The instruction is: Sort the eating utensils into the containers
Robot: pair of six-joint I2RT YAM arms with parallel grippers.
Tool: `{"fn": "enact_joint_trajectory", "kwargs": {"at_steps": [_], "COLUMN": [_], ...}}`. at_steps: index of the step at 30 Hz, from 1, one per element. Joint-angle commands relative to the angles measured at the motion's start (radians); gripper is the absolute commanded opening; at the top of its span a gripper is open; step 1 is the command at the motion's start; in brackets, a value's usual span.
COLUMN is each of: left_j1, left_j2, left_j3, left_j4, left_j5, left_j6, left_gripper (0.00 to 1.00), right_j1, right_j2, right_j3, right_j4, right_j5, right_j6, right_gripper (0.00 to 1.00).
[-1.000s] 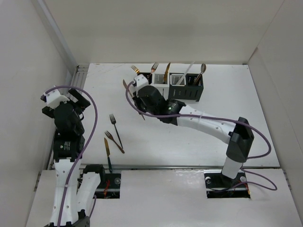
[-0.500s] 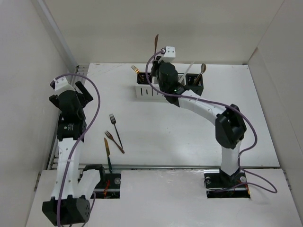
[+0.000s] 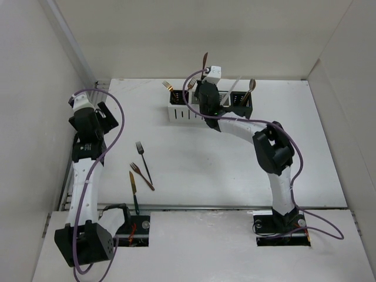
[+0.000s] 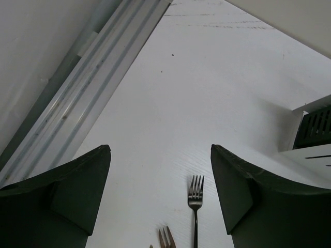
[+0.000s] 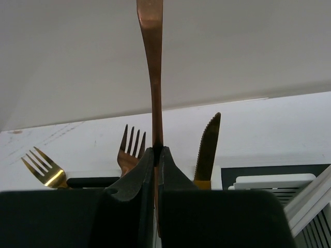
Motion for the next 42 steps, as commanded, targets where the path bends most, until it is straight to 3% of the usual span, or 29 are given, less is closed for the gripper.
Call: {"fn": "enact_joint_trajectory", "kwargs": {"at_steps": [1,11,12,13,16,17,25,29,32,37,42], "left_j1": [0.017,0.017,0.017,0.017,0.017,0.017,-0.012,-0.023,-0.063,-0.157,-0.277], "left_j2": [0.001,0.001,0.001,0.001,0.001,0.001,-0.019,-0.019,0.038,0.240,0.469], "left_j3": [0.017,0.008,0.008,0.008,0.008,0.008,0.008,0.031,0.074,0.158,0.304], "left_j4": [0.020,-0.021,-0.032,-0.032,-0.032,-0.041,-0.127,-0.196,-0.260,-0.429,-0.579], "left_j5": [0.023,0.048,0.057,0.057,0.057,0.057,0.089,0.167,0.270,0.307,0.323], "left_j6": [-0.010,-0.032,-0.032,-0.032,-0.032,-0.032,-0.032,-0.003,0.077,0.191,0.241], "left_gripper": [0.75,0.74,0.74,0.74,0.74,0.74,0.74,0.72,0.69,0.66,0.64], "right_j1": [0.006,0.068,0.077,0.077,0.077,0.077,0.095,0.104,0.114,0.150,0.201], "right_j2": [0.030,0.040,0.040,0.040,0.026,0.017,-0.167,-0.317,-0.428,-0.601,-0.787], "right_j3": [-0.001,-0.046,-0.046,-0.046,-0.035,-0.044,-0.150,-0.192,-0.169,-0.219,-0.381], "right_j4": [0.105,-0.012,-0.038,-0.048,-0.102,-0.102,-0.102,-0.124,-0.252,-0.472,-0.504], "right_j5": [0.048,0.196,0.196,0.180,0.180,0.180,0.180,0.073,-0.002,0.065,0.116], "right_j6": [0.008,0.068,0.085,0.085,0.096,0.105,0.122,0.027,-0.035,-0.046,-0.013], "right_gripper": [0.00,0.00,0.06,0.19,0.36,0.50,0.83,0.88,0.92,0.95,0.95]}}
